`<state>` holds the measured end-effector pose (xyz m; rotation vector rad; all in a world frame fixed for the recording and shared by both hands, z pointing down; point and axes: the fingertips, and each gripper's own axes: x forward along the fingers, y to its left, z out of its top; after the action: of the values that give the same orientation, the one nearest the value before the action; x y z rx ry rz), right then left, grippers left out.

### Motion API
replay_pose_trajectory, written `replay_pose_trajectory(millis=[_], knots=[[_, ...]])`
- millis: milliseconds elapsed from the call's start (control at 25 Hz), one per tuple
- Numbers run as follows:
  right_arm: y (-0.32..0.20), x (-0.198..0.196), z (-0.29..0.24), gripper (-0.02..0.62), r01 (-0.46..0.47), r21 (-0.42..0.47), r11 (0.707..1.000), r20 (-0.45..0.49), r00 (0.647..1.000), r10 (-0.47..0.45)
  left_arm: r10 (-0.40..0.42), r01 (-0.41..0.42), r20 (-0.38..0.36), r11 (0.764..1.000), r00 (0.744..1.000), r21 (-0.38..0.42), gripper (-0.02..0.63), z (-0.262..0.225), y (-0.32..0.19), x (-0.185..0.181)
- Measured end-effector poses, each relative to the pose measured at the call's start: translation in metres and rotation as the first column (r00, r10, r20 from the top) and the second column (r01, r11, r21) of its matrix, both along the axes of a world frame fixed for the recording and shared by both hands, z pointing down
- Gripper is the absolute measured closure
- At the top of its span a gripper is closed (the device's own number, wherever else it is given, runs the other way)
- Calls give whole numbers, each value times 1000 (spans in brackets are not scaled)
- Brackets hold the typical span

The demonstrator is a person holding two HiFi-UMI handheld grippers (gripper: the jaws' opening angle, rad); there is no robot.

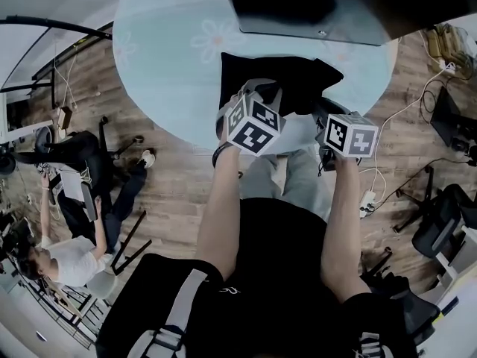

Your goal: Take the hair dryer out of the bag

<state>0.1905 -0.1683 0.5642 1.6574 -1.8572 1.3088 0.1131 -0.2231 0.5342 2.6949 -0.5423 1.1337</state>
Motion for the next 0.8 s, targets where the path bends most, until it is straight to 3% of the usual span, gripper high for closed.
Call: replay_pose_trajectory(millis=[280,400,680,800], knots=[[-9,4,9,494,-3,-6,1000,44,999,3,48,-47,46,998,998,-37,550,2,1,-8],[-14,8,11,494,-3,2,1000,54,999,3,59,-57,19,995,998,-81,522,-5,2,-10],[-22,5,18,494,14,-4,1000,71,997,-13,7,-16,-67,993,998,-121,494,-22,2,-23],[-25,4,20,495,12,-10,1000,75,997,-11,-46,39,-55,993,997,-115,494,-20,-6,-45]])
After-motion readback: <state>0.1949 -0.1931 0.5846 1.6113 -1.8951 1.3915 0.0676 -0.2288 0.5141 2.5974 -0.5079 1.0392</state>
